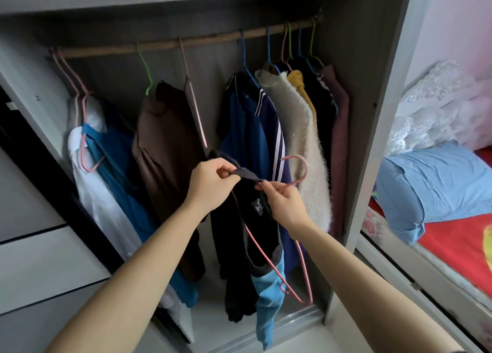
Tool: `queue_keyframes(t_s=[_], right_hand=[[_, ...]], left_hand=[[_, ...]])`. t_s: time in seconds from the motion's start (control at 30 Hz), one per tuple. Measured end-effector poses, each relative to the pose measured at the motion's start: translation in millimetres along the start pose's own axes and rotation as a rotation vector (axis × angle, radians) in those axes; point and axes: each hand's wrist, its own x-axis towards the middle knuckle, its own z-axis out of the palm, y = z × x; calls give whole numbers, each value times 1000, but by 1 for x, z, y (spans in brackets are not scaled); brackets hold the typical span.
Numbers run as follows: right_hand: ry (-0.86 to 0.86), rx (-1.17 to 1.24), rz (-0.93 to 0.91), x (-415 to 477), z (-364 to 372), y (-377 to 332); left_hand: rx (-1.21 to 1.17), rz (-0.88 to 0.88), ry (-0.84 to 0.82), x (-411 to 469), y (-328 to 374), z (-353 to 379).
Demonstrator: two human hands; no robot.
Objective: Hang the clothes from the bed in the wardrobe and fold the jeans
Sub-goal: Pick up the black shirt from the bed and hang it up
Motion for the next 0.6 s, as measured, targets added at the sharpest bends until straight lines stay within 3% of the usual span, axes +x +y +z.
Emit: queue_keyframes(t_s=[0.07, 0.13, 0.23, 0.47, 0.6], right_hand=[[-18, 189, 9, 1, -4, -14], [-94, 249, -8, 4, -12, -28], [-169, 198, -56, 13, -25, -42], [-166, -68, -134, 20, -31, -44], [205, -384, -309, 12, -38, -36]], left_hand=[[195, 242, 12, 7, 4, -7], [321, 396, -104, 17, 9, -13], [351, 399, -254, 36, 17, -19], [628, 403, 132, 38, 16, 10], [606, 311, 253, 32, 14, 14]])
